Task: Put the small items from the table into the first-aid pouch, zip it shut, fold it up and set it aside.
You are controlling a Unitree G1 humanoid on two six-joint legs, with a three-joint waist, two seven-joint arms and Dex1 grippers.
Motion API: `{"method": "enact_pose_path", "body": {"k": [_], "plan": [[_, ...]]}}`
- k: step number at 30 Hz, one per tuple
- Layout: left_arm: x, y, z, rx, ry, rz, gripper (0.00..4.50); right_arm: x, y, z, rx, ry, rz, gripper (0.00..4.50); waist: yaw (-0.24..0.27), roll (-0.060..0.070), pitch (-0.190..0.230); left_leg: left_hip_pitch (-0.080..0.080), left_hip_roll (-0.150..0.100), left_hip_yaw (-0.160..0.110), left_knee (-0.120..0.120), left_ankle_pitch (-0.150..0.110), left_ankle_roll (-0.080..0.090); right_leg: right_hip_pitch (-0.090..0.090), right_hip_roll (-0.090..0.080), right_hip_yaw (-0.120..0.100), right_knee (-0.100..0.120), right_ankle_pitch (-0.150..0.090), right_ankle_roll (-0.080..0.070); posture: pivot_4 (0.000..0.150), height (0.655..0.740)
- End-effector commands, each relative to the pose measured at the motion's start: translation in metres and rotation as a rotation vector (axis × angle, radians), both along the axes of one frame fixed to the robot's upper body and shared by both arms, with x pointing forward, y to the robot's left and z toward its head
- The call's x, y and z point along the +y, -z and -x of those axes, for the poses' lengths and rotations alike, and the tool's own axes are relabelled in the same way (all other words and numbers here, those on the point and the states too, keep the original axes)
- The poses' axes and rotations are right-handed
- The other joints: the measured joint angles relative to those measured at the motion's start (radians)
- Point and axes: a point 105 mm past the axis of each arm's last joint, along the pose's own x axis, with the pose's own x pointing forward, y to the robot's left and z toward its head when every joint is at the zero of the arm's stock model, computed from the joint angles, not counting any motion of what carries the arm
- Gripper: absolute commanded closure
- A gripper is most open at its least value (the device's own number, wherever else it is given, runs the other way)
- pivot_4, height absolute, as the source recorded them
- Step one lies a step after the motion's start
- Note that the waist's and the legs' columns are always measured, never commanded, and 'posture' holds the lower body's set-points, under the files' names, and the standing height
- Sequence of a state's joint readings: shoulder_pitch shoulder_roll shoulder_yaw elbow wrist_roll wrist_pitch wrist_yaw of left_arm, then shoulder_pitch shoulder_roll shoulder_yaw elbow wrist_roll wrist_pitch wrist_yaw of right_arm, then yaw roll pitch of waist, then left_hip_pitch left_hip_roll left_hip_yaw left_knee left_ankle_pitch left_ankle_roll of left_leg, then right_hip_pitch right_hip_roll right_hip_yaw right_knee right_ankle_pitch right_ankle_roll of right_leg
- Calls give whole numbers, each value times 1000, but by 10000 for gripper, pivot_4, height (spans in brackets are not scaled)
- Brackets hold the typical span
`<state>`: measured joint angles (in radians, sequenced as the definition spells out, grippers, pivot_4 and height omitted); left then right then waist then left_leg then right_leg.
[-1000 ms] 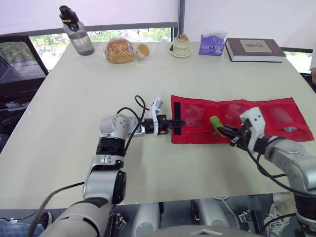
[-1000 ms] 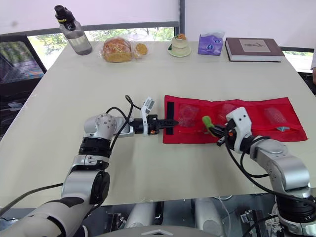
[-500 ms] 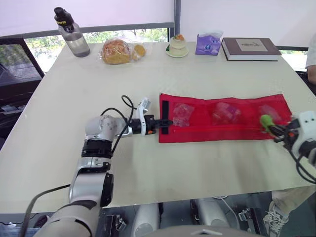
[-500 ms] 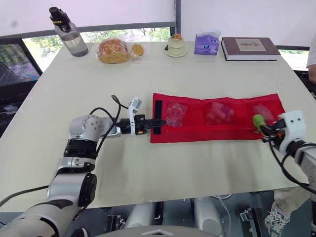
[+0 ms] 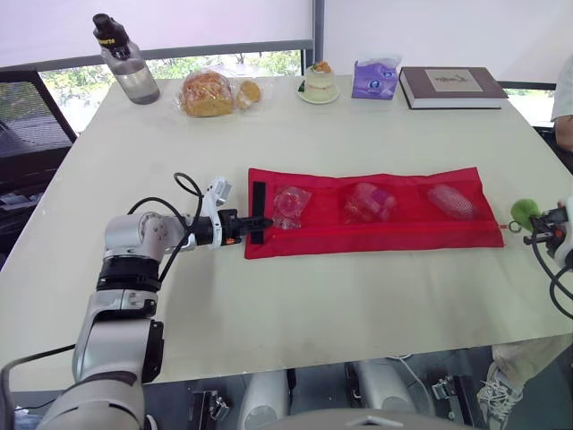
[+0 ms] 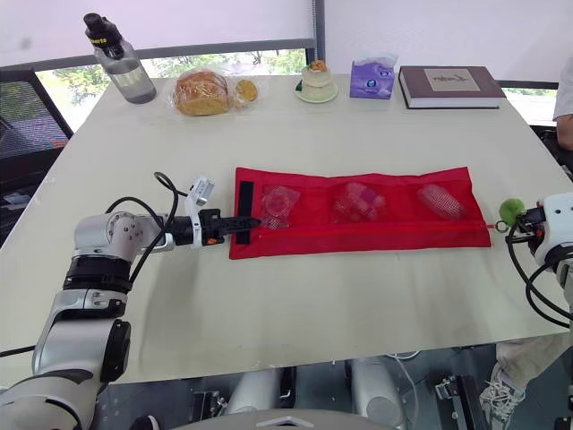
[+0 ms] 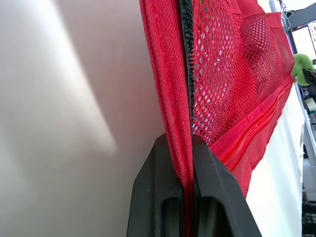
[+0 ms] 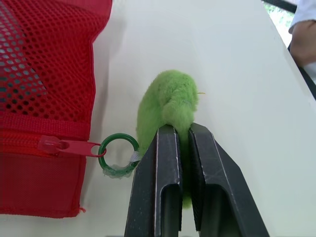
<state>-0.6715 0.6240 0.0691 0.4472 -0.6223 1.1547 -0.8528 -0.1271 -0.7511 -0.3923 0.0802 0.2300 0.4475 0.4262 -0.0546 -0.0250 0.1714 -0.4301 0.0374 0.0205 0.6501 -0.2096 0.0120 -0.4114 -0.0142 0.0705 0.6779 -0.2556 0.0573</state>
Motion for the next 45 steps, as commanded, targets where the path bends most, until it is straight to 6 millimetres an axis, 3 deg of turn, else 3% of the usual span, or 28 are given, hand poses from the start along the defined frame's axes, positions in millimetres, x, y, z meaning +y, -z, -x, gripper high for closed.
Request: {"method": "enact_pose_path", "body": {"k": [1,2,5,7,10,13,15,16,17,23,24,25,28,31,37,45], "plan": [[19,-5,-1,-25,-57,-76,45000,-16,-20,5,-75,68,26,37588,1,0,0,0,0,0,0,0,0,0,0,0,0,0,0,1500,7387],[19,-5,0,-24,-55,-76,45000,-14,-21,6,-87,64,8,35073,1,0,0,0,0,0,0,0,0,0,0,0,0,0,0,1500,7387],[22,-7,3,-25,-56,-83,45000,-12,-27,9,-123,64,-36,18815,0,0,0,0,0,0,0,0,0,0,0,0,0,0,0,1500,7387],[28,-8,3,-22,-73,-94,45000,-11,-29,14,-135,64,-79,13567,0,0,0,0,0,0,0,0,0,0,0,0,0,0,0,1500,7387],[35,-11,5,-26,-80,-106,45000,-7,-30,21,-132,54,-94,369,0,0,0,0,1,0,0,0,0,0,0,0,0,0,0,1500,7387],[42,-14,6,-59,-84,-155,45000,14,-30,23,-130,-9,-149,369,-3,0,0,0,1,0,0,0,0,0,0,0,0,0,0,1500,7387],[44,-21,7,-107,-67,-173,38108,37,-26,25,-114,-67,-209,0,-4,0,0,1,1,0,0,0,0,0,0,0,0,0,0,1500,7387],[45,-26,7,-136,-61,-180,37748,48,-23,27,-102,-95,-235,0,-3,0,0,1,1,0,0,0,0,0,0,0,0,0,0,1500,7387],[46,-30,7,-166,-53,-192,30666,56,-21,29,-91,-114,-255,0,-1,0,0,0,1,-1,-1,0,0,0,1,0,0,0,0,1500,7387],[69,-69,-6,-420,-77,-313,7400,79,-7,31,-74,-130,-329,0,16,0,0,-1,1,0,0,0,0,0,-2,-1,0,0,-1,1500,7387],[68,-78,-5,-470,-53,-322,2911,81,-6,31,-77,-125,-347,0,17,0,0,-1,1,0,0,0,0,0,-2,-1,-1,0,-1,1500,7387],[62,-90,-2,-546,-7,-329,1199,82,-3,33,-78,-109,-380,0,21,0,0,-1,1,0,0,0,0,0,-2,-1,0,0,-1,1500,7387],[48,-110,3,-693,74,-329,1199,84,3,36,-76,-83,-450,0,25,0,1,-2,1,0,0,0,0,0,-3,-2,-2,-1,-1,1500,7387],[22,-126,11,-839,183,-291,1199,84,12,38,-63,-59,-524,0,27,0,1,-2,1,0,-1,0,0,0,-4,-1,-2,-1,-1,1500,7387],[-27,-144,37,-958,418,-217,1199,80,22,38,-38,-27,-578,0,21,0,1,-2,1,0,0,0,0,0,-2,-1,-1,0,-1,1500,7387],[-72,-156,76,-1021,674,-98,1199,76,31,24,-25,-11,-625,0,14,0,1,-1,1,0,0,0,0,0,-1,-1,-1,0,0,1500,7387]]}}
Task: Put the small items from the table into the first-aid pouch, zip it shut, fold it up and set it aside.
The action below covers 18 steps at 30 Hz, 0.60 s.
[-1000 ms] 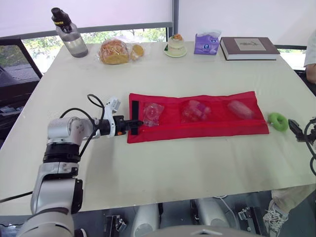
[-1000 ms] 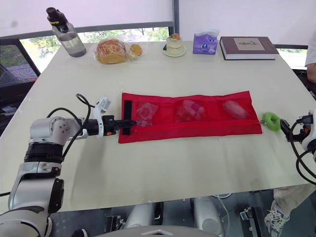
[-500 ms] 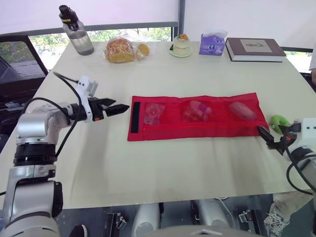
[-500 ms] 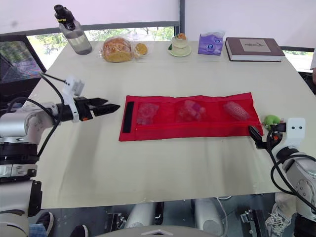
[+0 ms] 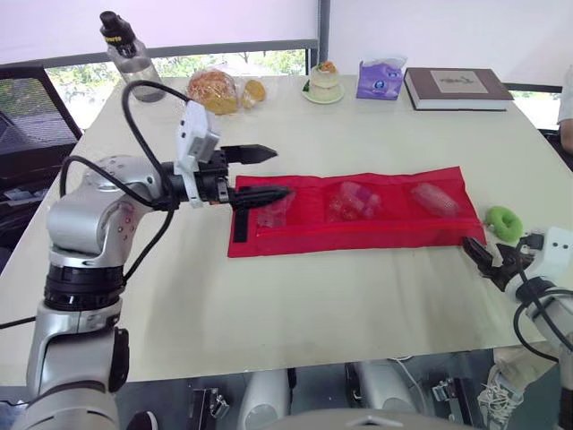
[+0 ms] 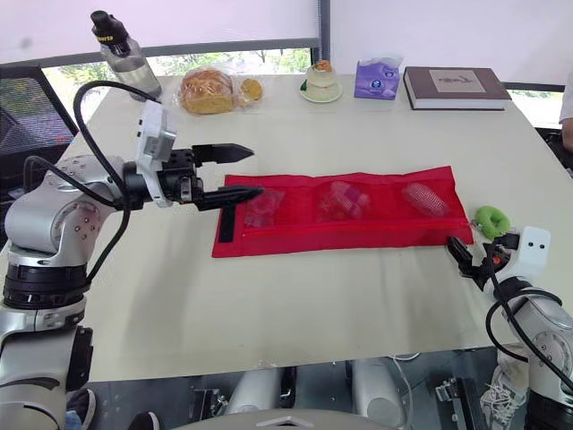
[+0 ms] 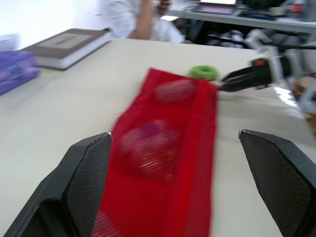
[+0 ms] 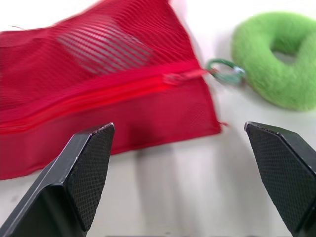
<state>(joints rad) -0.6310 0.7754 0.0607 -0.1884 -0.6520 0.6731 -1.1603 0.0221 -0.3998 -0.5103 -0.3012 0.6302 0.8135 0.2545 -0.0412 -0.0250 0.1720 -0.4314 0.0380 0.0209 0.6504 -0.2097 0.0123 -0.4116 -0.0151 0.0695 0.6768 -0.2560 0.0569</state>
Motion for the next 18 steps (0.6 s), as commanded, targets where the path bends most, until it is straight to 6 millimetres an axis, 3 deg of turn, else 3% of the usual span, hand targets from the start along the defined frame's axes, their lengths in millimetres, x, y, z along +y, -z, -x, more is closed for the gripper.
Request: {"method": "enact_pose_path", "body": {"k": [1,12,15,18], "plan": [[-20,-18,23,-60,146,3,1199,-3,-7,-9,-39,-6,-26,0,0,0,0,0,0,0,0,0,0,0,0,0,0,0,0,1500,7387],[-31,-15,38,-69,239,-34,1199,24,-14,-20,-116,-174,-234,0,-1,0,0,0,1,-1,1,0,0,0,2,0,0,0,0,1500,7387],[-30,-15,37,-50,231,-11,0,24,-7,-23,-103,-169,-230,8844,-2,0,0,0,1,0,1,0,0,0,2,0,0,0,1,1500,7387],[-27,-11,35,-49,227,-23,0,29,-5,-25,-103,-187,-224,24381,-3,0,0,1,1,0,0,0,0,0,2,0,0,0,1,1500,7387]]}}
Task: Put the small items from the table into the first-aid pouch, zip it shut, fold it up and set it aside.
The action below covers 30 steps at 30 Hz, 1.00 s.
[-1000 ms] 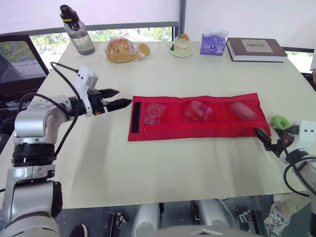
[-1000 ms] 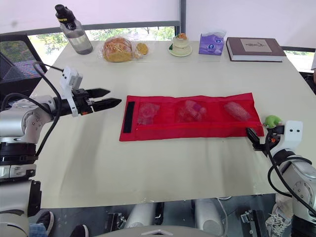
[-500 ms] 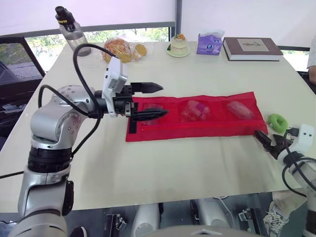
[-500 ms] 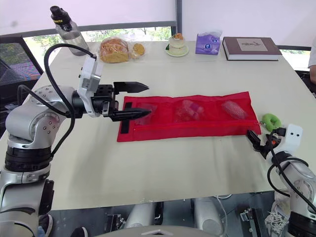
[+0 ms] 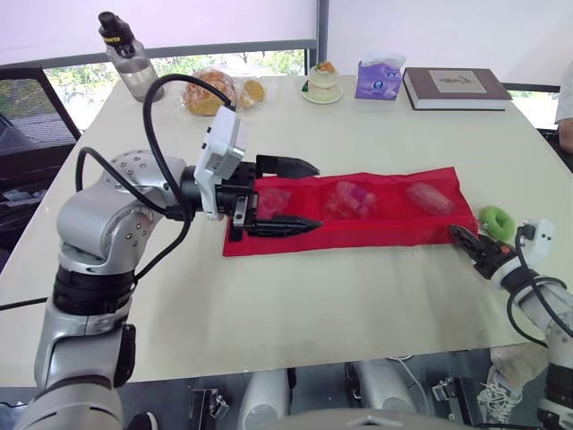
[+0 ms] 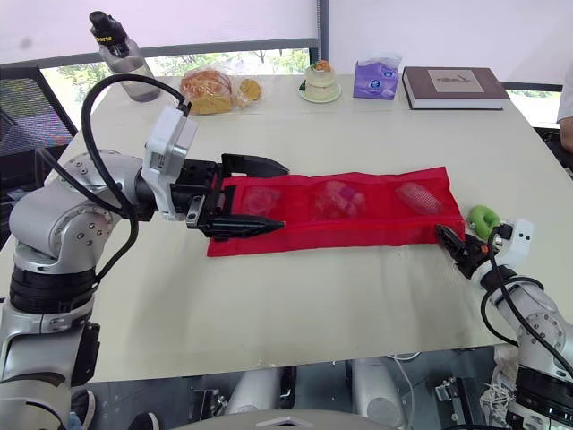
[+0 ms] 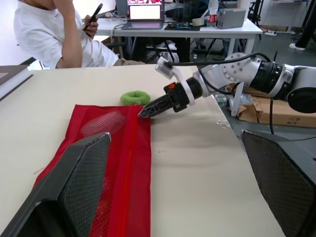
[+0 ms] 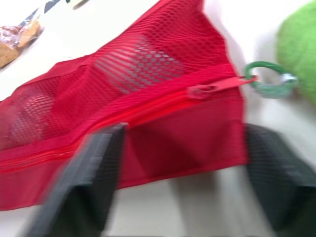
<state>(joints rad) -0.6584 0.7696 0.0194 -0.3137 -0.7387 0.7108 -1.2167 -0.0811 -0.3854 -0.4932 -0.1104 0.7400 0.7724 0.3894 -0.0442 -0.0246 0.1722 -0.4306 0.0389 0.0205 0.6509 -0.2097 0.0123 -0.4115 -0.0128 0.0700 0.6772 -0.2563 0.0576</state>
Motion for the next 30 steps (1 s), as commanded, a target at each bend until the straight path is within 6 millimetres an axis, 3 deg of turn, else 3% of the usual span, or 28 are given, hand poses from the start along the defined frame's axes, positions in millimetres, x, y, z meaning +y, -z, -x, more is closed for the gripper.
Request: {"method": "enact_pose_path", "body": {"k": [1,4,7,13,18,22,26,29,30], "plan": [[1,-2,3,-28,11,-2,0,11,-7,-4,-47,-51,3,29500,0,0,0,0,0,0,0,0,0,0,0,0,0,0,0,1500,7387],[2,-2,2,-25,6,-3,0,14,-7,-5,-54,-61,15,44705,0,0,0,0,1,0,0,0,0,0,1,0,0,0,0,1500,7387],[3,0,2,-25,3,-9,0,13,-9,-6,-66,-53,12,44705,1,0,0,0,0,0,1,0,0,0,0,0,0,0,1,1500,7387],[3,0,0,-32,-5,-8,0,-11,-25,1,-108,0,48,44705,3,1,0,0,0,0,1,0,0,0,0,0,0,0,1,1500,7387],[2,-7,1,-44,-8,11,0,-44,-60,24,-189,-1,154,44705,18,2,1,-1,-2,0,1,0,0,0,-2,0,-1,0,1,1500,7387],[1,-18,1,-49,1,45,0,-52,-87,41,-237,-80,234,44705,22,2,1,-2,-2,0,0,0,0,0,-2,-1,-2,-1,1,1500,7387],[-1,-23,-2,-62,5,47,0,-36,-115,44,-277,-224,369,44705,13,2,1,-1,-1,0,0,0,0,1,-1,0,-1,-2,3,1500,7387],[-3,-22,-2,-65,12,42,0,-4,-122,41,-291,-387,494,44705,4,2,1,0,-1,0,1,0,0,1,0,0,0,-2,4,1500,7387],[-3,-22,-2,-65,15,40,0,15,-125,38,-311,-449,481,44705,1,2,2,0,0,0,1,0,0,1,0,0,0,-2,4,1500,7387]]}}
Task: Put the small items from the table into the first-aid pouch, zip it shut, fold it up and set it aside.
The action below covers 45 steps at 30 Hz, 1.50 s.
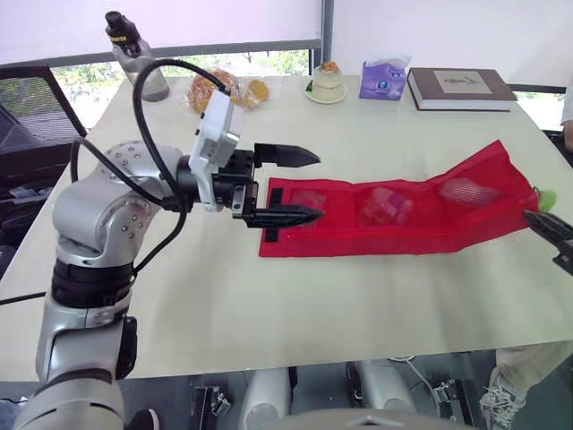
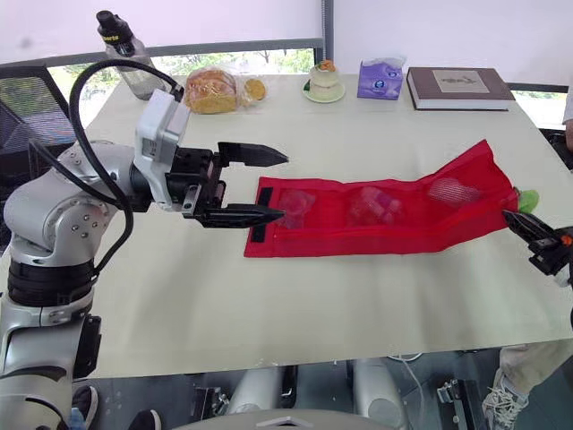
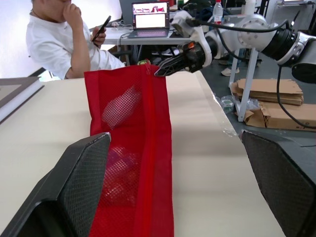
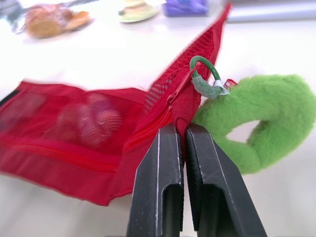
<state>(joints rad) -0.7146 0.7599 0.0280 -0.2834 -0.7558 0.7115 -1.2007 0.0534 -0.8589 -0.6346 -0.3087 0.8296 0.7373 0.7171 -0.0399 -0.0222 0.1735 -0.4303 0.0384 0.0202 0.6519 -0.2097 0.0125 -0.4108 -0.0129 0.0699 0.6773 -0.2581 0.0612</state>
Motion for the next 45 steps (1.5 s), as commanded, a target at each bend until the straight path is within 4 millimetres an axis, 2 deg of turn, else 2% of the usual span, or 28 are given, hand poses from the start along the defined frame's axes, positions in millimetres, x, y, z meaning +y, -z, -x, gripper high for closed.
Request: {"method": "enact_pose_path", "body": {"k": [1,3,7,9,12,17,18,19,22,23,25,26,32,36,45], "plan": [[-2,-6,2,-35,19,4,0,52,-19,-4,-59,-204,43,44705,-4,-1,0,0,1,0,0,0,0,0,1,0,0,0,0,1500,7387],[-4,-5,2,-36,23,7,0,90,-17,-13,-55,-317,42,44705,-6,-1,0,0,1,0,0,0,0,0,1,0,0,0,0,1500,7387],[-6,-6,3,-42,16,16,0,138,4,-26,-13,-475,176,44705,0,-1,1,-1,1,-1,0,0,0,-1,1,0,0,0,-1,1500,7387],[-4,-6,4,-40,7,20,0,156,18,-29,8,-554,262,44705,6,-1,1,-2,1,-1,0,0,0,-1,0,-1,-1,1,-2,1500,7387],[-1,-5,3,-42,-30,21,0,170,36,-37,14,-601,389,44705,4,-1,1,-3,0,0,0,0,0,-1,-1,-1,-4,2,-3,1500,7387],[8,0,2,-13,-107,36,0,169,44,-41,3,-629,500,44705,5,-2,1,-3,0,0,0,0,0,-1,-2,-1,-4,2,-4,1500,7387],[12,5,-1,6,-146,39,0,170,44,-38,6,-648,491,37937,4,-2,1,-3,0,-1,0,0,0,-1,-2,-2,-4,2,-4,1500,7387],[17,9,-3,28,-181,43,0,171,44,-37,5,-656,485,35385,4,-2,1,-3,0,-1,0,0,0,-1,-2,-2,-4,2,-4,1500,7387],[27,21,-4,71,-256,50,0,169,40,-32,-2,-661,472,19719,2,-2,1,-2,0,-1,0,0,0,-1,-1,-2,-3,2,-4,1500,7387],[32,25,-8,91,-307,61,0,169,35,-31,-19,-652,445,11402,2,-2,1,-2,0,-1,0,0,0,-1,-1,-2,-2,2,-4,1500,7387],[43,36,-14,140,-401,76,0,167,26,-28,-45,-645,404,6254,3,-2,1,-2,0,-1,0,0,0,-1,-1,-2,-1,2,-4,1500,7387],[48,42,-17,169,-448,80,0,164,22,-25,-56,-643,387,807,4,-2,1,-2,0,-1,1,0,0,-1,-2,-2,-1,2,-4,1500,7387],[75,83,-29,380,-673,108,0,139,1,-8,-103,-623,330,333,10,-2,1,-2,0,-1,1,0,0,0,-3,-2,0,2,-4,1500,7387],[94,115,-36,575,-836,146,0,126,-26,-1,-185,-596,272,333,7,-2,1,-1,0,-1,1,0,0,0,-3,-2,0,2,-4,1500,7387],[93,152,-38,952,-933,203,0,115,-59,13,-219,-637,171,333,8,-4,1,-1,0,-1,1,0,0,0,-3,-3,1,2,-4,1500,7387]]}}
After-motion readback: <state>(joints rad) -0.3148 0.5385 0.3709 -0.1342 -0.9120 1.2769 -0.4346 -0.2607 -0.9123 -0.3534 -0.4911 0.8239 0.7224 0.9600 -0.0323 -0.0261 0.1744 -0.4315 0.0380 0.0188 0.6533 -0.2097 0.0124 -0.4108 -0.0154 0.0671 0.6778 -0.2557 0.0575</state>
